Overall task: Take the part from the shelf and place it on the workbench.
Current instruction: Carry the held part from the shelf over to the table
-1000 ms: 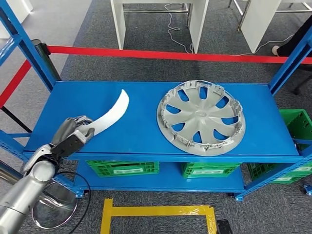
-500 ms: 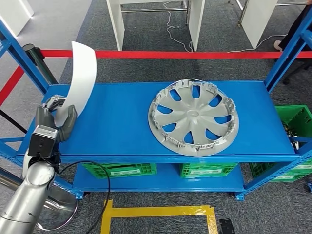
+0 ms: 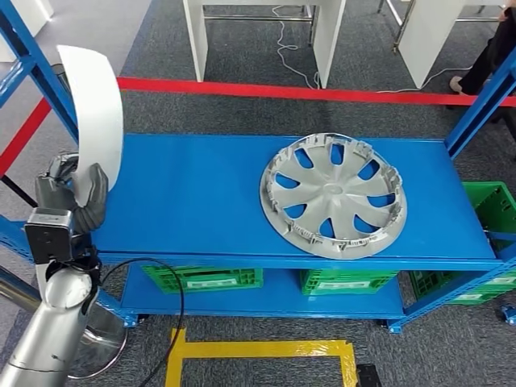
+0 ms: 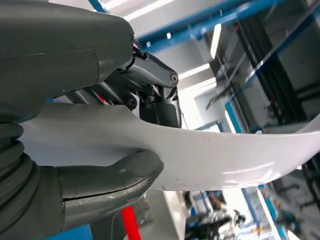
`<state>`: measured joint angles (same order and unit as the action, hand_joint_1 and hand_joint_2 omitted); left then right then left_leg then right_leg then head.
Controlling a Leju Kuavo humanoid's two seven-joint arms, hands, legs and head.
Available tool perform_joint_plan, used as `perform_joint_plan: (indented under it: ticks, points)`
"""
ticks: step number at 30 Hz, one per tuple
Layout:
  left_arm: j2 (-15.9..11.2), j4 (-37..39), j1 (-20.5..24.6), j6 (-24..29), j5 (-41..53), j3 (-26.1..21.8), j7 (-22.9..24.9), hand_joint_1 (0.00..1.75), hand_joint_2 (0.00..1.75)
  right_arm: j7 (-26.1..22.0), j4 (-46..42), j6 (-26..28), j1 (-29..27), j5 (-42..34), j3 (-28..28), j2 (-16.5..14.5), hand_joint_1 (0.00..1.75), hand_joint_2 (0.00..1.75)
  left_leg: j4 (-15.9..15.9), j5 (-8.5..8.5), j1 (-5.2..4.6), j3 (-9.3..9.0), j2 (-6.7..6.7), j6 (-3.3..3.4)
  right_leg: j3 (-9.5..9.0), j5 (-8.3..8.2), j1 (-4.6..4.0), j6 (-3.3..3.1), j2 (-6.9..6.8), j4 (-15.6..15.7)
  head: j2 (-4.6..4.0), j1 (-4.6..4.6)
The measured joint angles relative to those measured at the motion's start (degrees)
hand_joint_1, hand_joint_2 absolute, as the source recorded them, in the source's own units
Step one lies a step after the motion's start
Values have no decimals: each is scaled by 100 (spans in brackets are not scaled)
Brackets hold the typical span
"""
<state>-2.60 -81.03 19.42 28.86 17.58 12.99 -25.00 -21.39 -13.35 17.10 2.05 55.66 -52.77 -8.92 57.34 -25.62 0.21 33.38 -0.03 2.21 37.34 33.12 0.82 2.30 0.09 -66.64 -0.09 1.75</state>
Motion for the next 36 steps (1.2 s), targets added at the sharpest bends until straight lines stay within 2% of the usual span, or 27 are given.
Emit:
perform_joint_plan:
  ticks: [1, 2, 3, 4, 5, 7, 9, 11, 13, 15, 17, 18, 19, 22, 23, 24, 26, 27, 28, 29, 30, 31, 32, 33, 34, 35, 36]
  points:
    - [25, -3, -14, 94, 17, -4, -10, 175, 175, 11, 0, 8, -2, 10, -1, -1, 0, 0, 3, 4, -4, 14, 1, 6, 161, 180, 3, 18, 0, -394, 0, 2]
    - [45, -3, -31, 178, 39, -6, -18, 175, 175, 25, 0, 17, -4, 25, -2, -2, 0, 0, 7, 9, -7, 25, 1, 11, 265, 268, 5, 33, 0, -666, 0, 1]
    - [56, -3, -46, 243, 63, -7, -26, 175, 175, 37, 0, 26, -6, 39, -2, -4, 0, 0, 12, 13, -9, 34, 1, 14, 270, 243, 6, 43, -1, -729, 0, 2]
    - [62, -3, -55, 301, 84, -7, -34, 175, 175, 46, 0, 33, -4, 50, -2, -5, 0, 0, 24, 16, -9, 40, 0, 14, 155, 108, 8, 46, -2, -552, 0, 2]
    - [66, -3, -57, 355, 101, -7, -43, 175, 175, 53, 0, 38, 2, 58, -2, -7, 0, 0, 41, 15, -7, 45, -2, 10, -56, -94, 12, 43, -4, -180, 0, 3]
    - [67, -3, -38, 462, 134, -8, -57, 175, 175, 66, 1, 43, 30, 61, -2, -9, 0, 0, 98, 12, -19, 78, -7, -19, -472, -350, 13, 18, 2, 578, 0, 2]
    - [68, -3, -16, 600, 196, -9, -61, 175, 175, 89, 2, 49, 54, 70, -2, -19, 0, 0, 144, 39, -38, 135, -10, -82, -601, -391, 0, -31, 19, 841, 0, -2]
    - [65, -3, -9, 768, 262, -21, -59, 175, 175, 118, 3, 61, 55, 104, -2, -29, 0, 0, 160, 64, -32, 177, -12, -149, -566, -446, 1, -101, 24, 838, 0, -2]
    - [51, -4, -12, 914, 291, -73, -55, 175, 175, 142, 5, 73, 64, 162, -3, -34, 0, 0, 328, -122, -19, 253, -14, -213, -514, -519, 22, -195, 10, 857, 0, -17]
    - [11, -22, -53, 994, 299, -145, -50, 175, 175, 152, 7, 78, 88, 226, -1, -45, 0, 0, 895, -568, -2, 434, -13, -272, -432, -593, 31, -262, -2, 869, 0, -38]
    - [-45, -78, -169, 1027, 299, -225, -44, 175, 175, 158, 7, 76, 107, 268, 2, -55, 0, 0, 1552, -950, 13, 589, -13, -305, -334, -662, 29, -272, -2, 863, 0, -42]
    - [-69, -115, -237, 1041, 301, -268, -41, 175, 175, 164, 7, 76, 113, 280, 3, -56, 0, 0, 1663, -1001, 14, 559, -13, -307, -282, -700, 28, -267, -3, 858, 0, -42]
    - [-86, -157, -295, 1053, 311, -310, -37, 175, 175, 170, 7, 75, 120, 292, 3, -56, 0, 0, 1542, -944, 13, 422, -13, -299, -232, -737, 26, -257, -4, 854, 0, -42]
    - [-124, -300, -384, 1082, 378, -400, -16, 175, 175, 179, 7, 68, 156, 351, 11, -58, 0, 0, 360, -572, -4, -338, -14, -232, -130, -846, 16, -198, -10, 849, 0, -38]
    - [-132, -342, -398, 1089, 398, -420, -9, 175, 175, 185, 7, 63, 170, 368, 14, -58, 0, 0, 86, -513, -19, -490, -16, -209, -111, -884, 13, -166, -15, 851, 0, -38]
    - [-138, -373, -415, 1097, 413, -440, -5, 175, 175, 198, 7, 56, 181, 386, 19, -58, 0, 0, -38, -496, -37, -545, -19, -187, -100, -923, 15, -129, -20, 857, 0, -36]
    - [-143, -426, -473, 1107, 437, -496, 6, 175, 175, 235, 8, 37, 184, 423, 36, -58, 0, 0, -51, -427, -55, -505, -19, -130, -83, -1001, 22, -54, -20, 884, 0, -37]
    - [-140, -453, -506, 1111, 451, -522, 10, 175, 175, 251, 8, 30, 180, 439, 45, -58, 0, 0, -62, -374, -49, -477, -8, -94, -65, -976, 26, -25, -14, 875, 0, -34]
    - [-137, -485, -537, 1112, 469, -543, 15, 175, 175, 261, 9, 25, 175, 449, 53, -58, 0, 0, -80, -314, -38, -438, 3, -50, -15, -857, 26, 1, -10, 798, 0, -27]
    - [-134, -517, -570, 1113, 487, -560, 17, 175, 175, 268, 9, 23, 171, 453, 57, -57, 0, 0, -99, -247, -24, -383, 14, -13, 66, -639, 26, 21, -6, 603, 0, -15]
    - [-133, -542, -603, 1114, 500, -575, 20, 175, 175, 269, 9, 22, 169, 454, 60, -57, 0, 0, -97, -189, -23, -316, 22, 15, 172, -347, 29, 37, -7, 282, 0, -7]
    - [-134, -560, -640, 1115, 509, -598, 24, 175, 175, 270, 9, 22, 168, 455, 62, -57, 0, 0, -91, -133, -26, -235, 25, 36, 287, -69, 29, 53, -9, -124, 0, 3]
    - [-134, -572, -678, 1115, 515, -624, 29, 175, 175, 272, 9, 21, 167, 457, 63, -57, 0, 0, -82, -77, -32, -154, 27, 43, 366, 117, 29, 64, -9, -506, 0, 5]
    - [-133, -580, -714, 1116, 519, -648, 33, 175, 175, 274, 9, 21, 167, 461, 66, -57, 0, 0, -73, -24, -36, -74, 29, 43, 377, 172, 28, 71, -10, -752, 0, 5]
    - [-132, -590, -746, 1116, 526, -670, 37, 175, 175, 276, 9, 21, 166, 468, 73, -57, 0, 0, -63, 24, -39, 0, 29, 38, 286, 106, 28, 70, -10, -788, 0, 8]
    - [-131, -602, -774, 1116, 543, -687, 40, 175, 175, 280, 9, 20, 168, 478, 83, -57, 0, 0, -52, 69, -40, 65, 28, 27, 83, -42, 27, 60, -10, -592, 0, 9]
    - [-130, -619, -797, 1116, 564, -705, 42, 175, 175, 286, 9, 19, 175, 486, 94, -57, 0, 0, -38, 110, -40, 118, 27, 11, -212, -187, 26, 41, -9, -214, 0, 10]
